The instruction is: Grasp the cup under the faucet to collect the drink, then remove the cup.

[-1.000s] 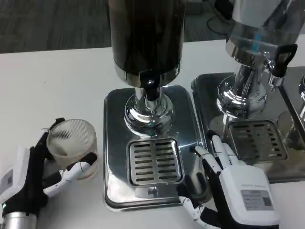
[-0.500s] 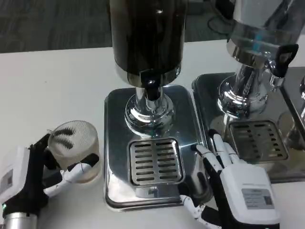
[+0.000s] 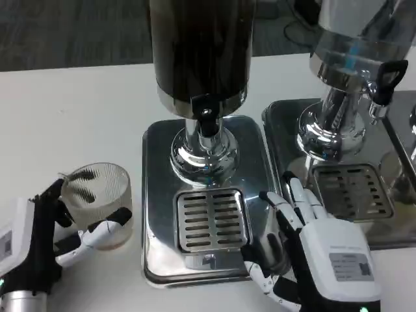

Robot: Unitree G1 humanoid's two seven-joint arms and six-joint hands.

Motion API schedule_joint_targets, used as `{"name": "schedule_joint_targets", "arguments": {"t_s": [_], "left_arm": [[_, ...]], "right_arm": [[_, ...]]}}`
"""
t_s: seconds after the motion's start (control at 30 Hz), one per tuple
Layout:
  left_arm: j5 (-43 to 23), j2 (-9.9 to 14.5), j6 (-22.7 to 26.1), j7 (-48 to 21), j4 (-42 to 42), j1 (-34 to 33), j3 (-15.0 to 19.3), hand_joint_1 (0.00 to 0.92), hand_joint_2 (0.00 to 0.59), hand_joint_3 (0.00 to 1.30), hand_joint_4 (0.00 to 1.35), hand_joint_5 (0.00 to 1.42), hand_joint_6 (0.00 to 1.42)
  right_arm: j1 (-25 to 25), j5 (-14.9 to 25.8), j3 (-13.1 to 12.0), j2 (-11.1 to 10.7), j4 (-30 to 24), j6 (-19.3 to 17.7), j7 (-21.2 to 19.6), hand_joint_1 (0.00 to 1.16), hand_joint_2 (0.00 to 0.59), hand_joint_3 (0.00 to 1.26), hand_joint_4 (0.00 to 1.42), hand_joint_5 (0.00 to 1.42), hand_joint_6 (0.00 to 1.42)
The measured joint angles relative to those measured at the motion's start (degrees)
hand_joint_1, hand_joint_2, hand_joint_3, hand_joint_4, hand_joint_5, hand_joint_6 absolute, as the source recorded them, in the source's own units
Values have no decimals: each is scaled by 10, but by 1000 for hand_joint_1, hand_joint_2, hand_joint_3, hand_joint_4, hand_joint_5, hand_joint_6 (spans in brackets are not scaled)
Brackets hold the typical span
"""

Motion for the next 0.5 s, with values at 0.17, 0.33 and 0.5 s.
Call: {"name": "schedule_joint_targets", "arguments": {"t_s": [0.17,0.33,0.5], "left_arm": [[8,0,0,3,-4,0,0,372,161,456,620,825,876],[15,1,-3,10,-37,5,3,407,172,451,612,811,862],[16,2,-7,10,-66,9,4,408,169,450,611,808,862]], "right_arm": [[-2,4,-1,0,1,0,-1,442,341,200,0,100,368],[-4,5,0,0,1,0,-1,442,337,171,0,100,369],[-4,5,-1,1,2,0,-7,426,335,156,0,100,369]]}}
